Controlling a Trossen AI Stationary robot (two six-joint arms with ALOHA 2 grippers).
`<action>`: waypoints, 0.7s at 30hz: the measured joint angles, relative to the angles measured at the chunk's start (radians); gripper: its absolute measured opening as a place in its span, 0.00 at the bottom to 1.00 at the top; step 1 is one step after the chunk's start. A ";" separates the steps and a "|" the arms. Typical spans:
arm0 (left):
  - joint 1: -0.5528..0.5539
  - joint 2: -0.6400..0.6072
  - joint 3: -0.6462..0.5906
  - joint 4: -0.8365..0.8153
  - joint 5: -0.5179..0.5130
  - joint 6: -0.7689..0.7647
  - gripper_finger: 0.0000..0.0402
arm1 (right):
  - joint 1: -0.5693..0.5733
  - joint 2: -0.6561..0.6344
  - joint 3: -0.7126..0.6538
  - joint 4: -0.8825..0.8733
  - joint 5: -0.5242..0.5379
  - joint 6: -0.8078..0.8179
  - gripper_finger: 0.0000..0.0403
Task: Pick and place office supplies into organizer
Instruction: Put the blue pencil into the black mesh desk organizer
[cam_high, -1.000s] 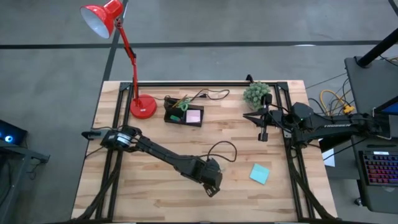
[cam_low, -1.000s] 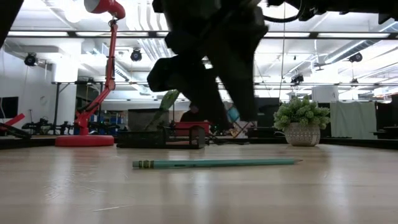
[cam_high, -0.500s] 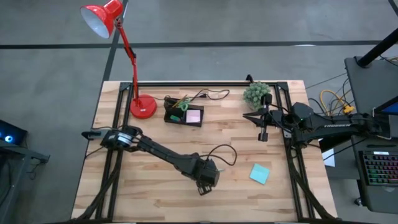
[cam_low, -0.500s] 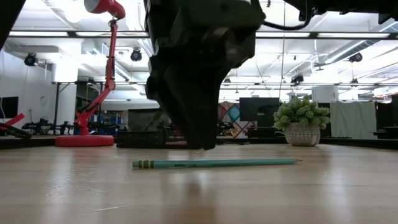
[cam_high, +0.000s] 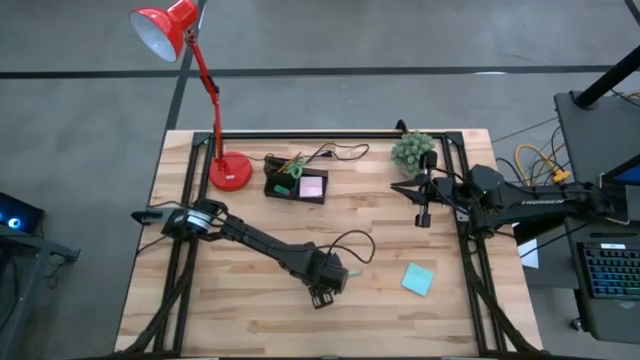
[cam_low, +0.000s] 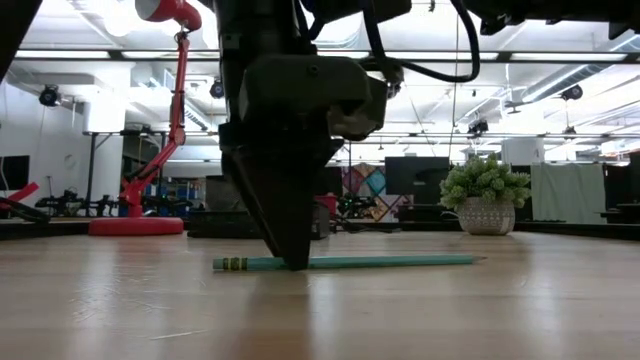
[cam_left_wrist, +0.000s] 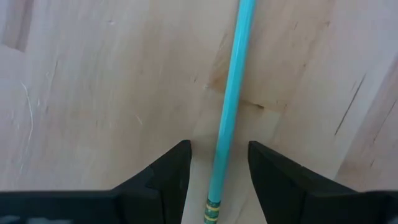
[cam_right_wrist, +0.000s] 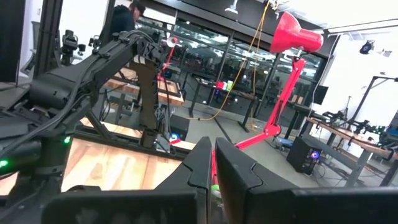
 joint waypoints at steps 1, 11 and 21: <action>0.001 0.000 -0.003 0.001 0.002 0.001 0.37 | 0.000 0.000 0.000 0.000 0.000 0.000 0.03; 0.026 0.008 -0.025 0.002 0.048 0.029 0.18 | 0.000 0.000 0.000 0.000 0.000 -0.003 0.03; 0.038 0.007 -0.035 0.002 0.062 0.092 0.02 | 0.000 0.000 0.000 0.000 0.000 -0.006 0.03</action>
